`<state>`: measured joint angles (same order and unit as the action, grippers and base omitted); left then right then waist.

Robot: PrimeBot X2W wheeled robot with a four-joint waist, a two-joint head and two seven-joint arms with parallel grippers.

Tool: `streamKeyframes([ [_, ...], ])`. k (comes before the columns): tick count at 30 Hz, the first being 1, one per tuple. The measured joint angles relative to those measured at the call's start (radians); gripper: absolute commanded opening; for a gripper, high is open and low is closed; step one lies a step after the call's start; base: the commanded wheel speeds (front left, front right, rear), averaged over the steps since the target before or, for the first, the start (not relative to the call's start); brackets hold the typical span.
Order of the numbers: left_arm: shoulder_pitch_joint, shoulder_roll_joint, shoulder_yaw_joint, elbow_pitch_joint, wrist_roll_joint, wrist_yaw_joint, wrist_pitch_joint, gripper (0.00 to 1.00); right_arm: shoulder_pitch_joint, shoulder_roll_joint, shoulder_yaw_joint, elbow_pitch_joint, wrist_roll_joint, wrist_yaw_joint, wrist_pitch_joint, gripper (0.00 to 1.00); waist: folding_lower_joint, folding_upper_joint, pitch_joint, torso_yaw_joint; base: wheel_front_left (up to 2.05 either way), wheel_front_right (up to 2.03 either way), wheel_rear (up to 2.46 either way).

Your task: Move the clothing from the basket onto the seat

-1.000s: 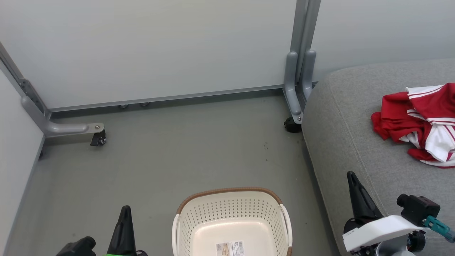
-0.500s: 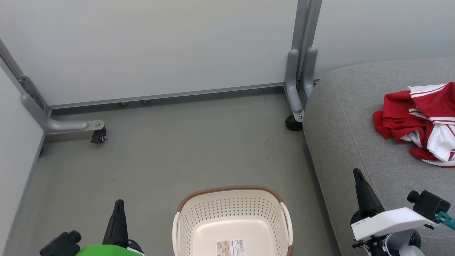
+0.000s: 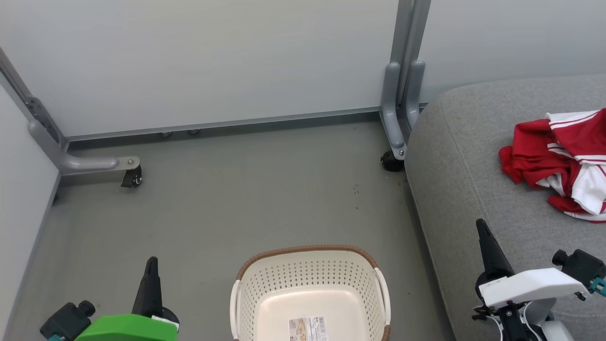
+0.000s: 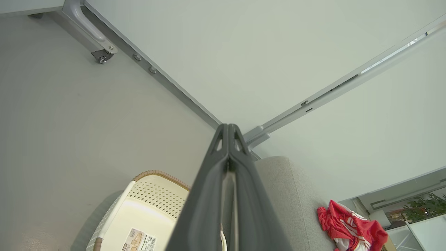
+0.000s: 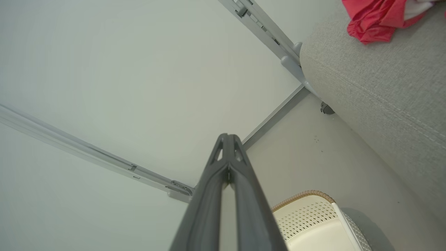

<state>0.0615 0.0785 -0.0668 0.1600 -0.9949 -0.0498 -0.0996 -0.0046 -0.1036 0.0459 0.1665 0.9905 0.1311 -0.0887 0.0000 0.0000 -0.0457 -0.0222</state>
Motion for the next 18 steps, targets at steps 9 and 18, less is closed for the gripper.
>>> streamKeyframes([
  [9,-0.024,0.002,0.019,0.010,-0.099,-0.012,0.027,0.00,-0.012,0.003,-0.017,0.013,0.101,0.000,0.026,0.00,0.0001,0.0000,0.006,0.003,0.00,0.00,0.00],
  [18,-0.046,0.002,0.036,0.023,-0.196,-0.022,0.051,0.00,-0.023,0.006,-0.035,0.023,0.195,-0.001,0.049,0.00,0.0001,0.0000,0.012,0.005,0.00,0.00,0.00],
])
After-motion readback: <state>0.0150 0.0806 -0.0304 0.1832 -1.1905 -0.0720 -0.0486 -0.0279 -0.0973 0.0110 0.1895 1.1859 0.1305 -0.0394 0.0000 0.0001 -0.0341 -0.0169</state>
